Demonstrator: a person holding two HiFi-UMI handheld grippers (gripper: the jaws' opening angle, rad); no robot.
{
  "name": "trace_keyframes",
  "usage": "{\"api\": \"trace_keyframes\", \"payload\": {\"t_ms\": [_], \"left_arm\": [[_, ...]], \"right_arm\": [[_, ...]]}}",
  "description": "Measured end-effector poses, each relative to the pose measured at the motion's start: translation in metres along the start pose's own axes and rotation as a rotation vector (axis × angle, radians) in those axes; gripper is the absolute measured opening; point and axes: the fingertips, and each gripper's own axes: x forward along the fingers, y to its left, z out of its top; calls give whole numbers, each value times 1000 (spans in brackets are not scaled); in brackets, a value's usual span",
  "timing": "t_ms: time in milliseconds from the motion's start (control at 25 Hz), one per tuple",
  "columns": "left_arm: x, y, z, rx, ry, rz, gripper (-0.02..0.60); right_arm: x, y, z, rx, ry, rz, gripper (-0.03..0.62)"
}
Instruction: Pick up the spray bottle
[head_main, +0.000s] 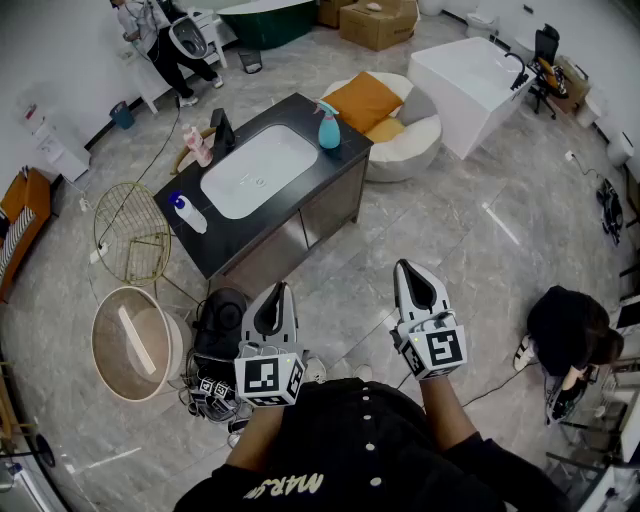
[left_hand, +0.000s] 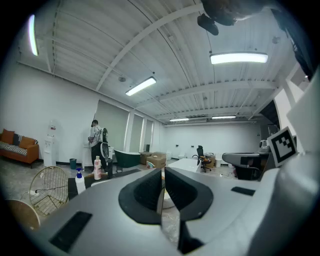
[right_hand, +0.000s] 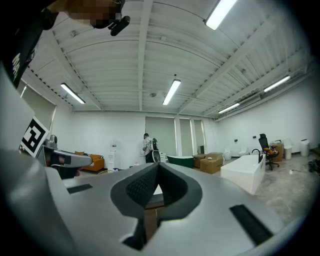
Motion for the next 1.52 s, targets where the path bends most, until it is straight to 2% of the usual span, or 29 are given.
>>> {"api": "trace_keyframes", "payload": {"t_ms": [440, 920, 1120, 1320, 1520], "left_arm": [[1, 6, 2, 0, 2, -8, 28], [-9, 25, 7, 13, -3, -73, 29], [-11, 42, 3, 10, 4, -82, 29], [-2, 47, -4, 12, 15, -82, 29], [20, 48, -1, 16, 14, -71, 29]], "right_arm": [[7, 8, 1, -4, 4, 2, -6], [13, 26, -8, 14, 5, -74, -5], [20, 40, -12, 5, 16, -76, -5], [28, 36, -11, 10, -4, -98, -5], [50, 25, -16, 15, 10, -83, -5]]}}
